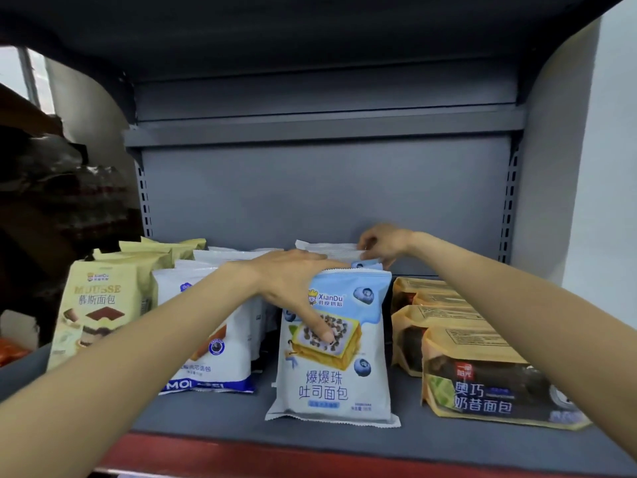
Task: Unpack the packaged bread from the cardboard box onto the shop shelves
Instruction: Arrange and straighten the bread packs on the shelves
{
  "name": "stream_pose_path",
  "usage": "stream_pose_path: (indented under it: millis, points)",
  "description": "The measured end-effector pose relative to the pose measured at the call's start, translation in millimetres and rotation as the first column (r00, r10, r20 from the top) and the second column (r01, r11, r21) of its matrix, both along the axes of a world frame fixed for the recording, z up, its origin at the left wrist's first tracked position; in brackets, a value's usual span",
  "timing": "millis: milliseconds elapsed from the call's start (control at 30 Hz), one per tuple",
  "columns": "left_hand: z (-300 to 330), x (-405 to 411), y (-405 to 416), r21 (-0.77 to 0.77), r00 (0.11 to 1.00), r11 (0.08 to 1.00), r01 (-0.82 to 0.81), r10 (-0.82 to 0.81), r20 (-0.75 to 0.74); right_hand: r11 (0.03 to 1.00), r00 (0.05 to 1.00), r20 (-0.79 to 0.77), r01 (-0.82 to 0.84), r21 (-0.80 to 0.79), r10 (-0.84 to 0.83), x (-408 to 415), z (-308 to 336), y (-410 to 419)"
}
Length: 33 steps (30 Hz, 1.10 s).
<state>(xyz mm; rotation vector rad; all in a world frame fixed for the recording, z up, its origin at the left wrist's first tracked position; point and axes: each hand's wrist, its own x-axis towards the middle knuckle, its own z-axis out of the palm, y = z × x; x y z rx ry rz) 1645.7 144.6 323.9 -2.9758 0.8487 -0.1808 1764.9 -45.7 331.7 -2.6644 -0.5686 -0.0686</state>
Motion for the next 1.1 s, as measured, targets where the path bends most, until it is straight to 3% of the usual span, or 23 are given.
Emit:
stream_pose_path:
  millis: [133,267,433,633,900,1000,1100]
  points:
    - [-4.3,3.5,3.8,-0.042,0.998,0.998,0.055,-0.054,0.021,0.999,0.991,0.133,0.003,0.047,-0.010,5.4,-7.4,4.0]
    - [-9.5,3.2,6.6,-0.078,0.997,0.995,0.070,-0.067,0.040,0.999,0.995,0.095,-0.005,0.033,0.002,6.0,-4.7,2.0]
    - [-10.4,-4.7,5.6,-0.075,0.997,0.997,0.001,0.005,0.074,1.000,0.921,0.389,0.017,-0.021,-0.007,17.6,12.3,-13.3]
    - [-27.5,-32.0,-1.1,0.074,0.937,0.996,0.047,-0.070,0.343,0.992,0.951,0.287,-0.095,-0.087,0.116,22.4,7.8,-4.9]
    - [-48.2,-37.9,-3.3,0.075,0.943,0.997,0.010,-0.034,0.330,0.983,0.881,0.450,-0.077,-0.166,0.145,27.3,4.2,-8.2]
    - [-49.3,-37.1,-3.1,0.077,0.943,0.997,0.008,-0.033,0.331,0.969,0.894,0.423,-0.043,-0.245,0.147,27.5,-2.7,-15.2]
    - [-51.1,-35.9,-2.3,0.082,0.944,0.997,-0.003,-0.024,0.329,0.976,0.924,0.362,-0.047,-0.214,0.124,24.7,-4.8,-24.2]
